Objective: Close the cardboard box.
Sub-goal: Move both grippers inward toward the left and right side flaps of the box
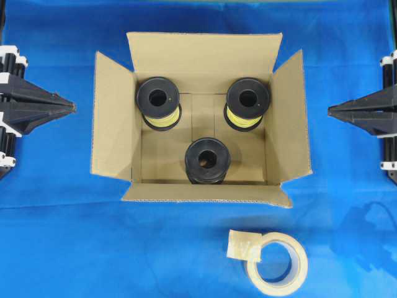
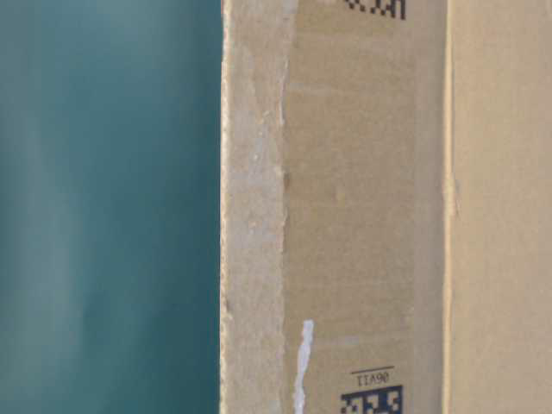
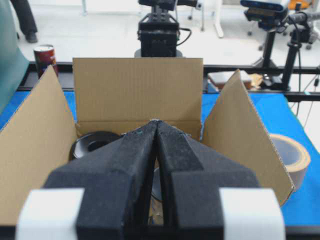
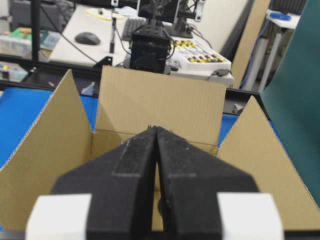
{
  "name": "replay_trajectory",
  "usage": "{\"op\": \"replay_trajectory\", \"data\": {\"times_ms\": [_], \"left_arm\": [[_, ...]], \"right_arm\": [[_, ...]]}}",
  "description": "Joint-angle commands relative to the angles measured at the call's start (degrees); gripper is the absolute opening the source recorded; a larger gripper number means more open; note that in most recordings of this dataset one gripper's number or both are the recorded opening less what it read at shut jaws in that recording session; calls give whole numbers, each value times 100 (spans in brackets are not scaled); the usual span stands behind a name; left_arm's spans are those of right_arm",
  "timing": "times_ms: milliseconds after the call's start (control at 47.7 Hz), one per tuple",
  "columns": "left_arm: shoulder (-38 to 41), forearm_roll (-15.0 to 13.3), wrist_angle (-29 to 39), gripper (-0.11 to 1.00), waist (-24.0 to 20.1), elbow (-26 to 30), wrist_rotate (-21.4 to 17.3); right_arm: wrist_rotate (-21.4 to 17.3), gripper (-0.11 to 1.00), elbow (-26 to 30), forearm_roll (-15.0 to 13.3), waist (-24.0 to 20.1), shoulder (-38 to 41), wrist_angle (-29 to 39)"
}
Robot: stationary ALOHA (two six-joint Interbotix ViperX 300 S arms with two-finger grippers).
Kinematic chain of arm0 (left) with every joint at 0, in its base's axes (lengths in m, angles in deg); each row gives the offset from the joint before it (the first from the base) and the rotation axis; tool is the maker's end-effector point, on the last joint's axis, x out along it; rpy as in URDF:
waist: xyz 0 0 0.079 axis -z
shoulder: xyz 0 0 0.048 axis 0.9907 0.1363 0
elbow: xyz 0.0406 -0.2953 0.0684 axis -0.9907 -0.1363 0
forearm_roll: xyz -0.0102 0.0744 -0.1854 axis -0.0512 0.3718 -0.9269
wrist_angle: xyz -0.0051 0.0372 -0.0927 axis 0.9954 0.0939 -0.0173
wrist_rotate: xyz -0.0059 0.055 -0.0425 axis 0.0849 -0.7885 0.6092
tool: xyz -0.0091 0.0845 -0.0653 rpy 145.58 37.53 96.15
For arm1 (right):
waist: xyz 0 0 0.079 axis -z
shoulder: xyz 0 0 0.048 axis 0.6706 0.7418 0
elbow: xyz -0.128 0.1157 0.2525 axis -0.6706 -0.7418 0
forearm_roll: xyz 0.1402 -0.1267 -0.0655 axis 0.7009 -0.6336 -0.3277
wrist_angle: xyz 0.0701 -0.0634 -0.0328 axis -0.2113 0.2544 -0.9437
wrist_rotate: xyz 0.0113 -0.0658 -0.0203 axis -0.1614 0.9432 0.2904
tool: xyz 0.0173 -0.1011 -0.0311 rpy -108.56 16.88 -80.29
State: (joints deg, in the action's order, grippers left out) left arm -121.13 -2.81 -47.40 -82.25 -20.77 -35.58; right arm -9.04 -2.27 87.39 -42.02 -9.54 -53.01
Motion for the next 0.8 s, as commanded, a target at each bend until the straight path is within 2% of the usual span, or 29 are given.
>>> {"op": "replay_trajectory", "data": {"times_ms": [0,272,419,608,775], "left_arm": [[-18,-202,79,0,-9,35,-18],[-18,-202,167,0,-9,0,-9],[62,-211,18,0,0,-308,18],[229,-246,-659,0,-9,-905,53],[554,-281,-1239,0,0,-1318,211]], "right_arm": [[0,0,97,9,-18,0,-26],[-18,0,62,114,62,-62,202],[-35,0,-158,255,53,18,114],[-35,0,-642,466,62,308,-422],[-53,0,-1134,642,26,861,-1274]]}}
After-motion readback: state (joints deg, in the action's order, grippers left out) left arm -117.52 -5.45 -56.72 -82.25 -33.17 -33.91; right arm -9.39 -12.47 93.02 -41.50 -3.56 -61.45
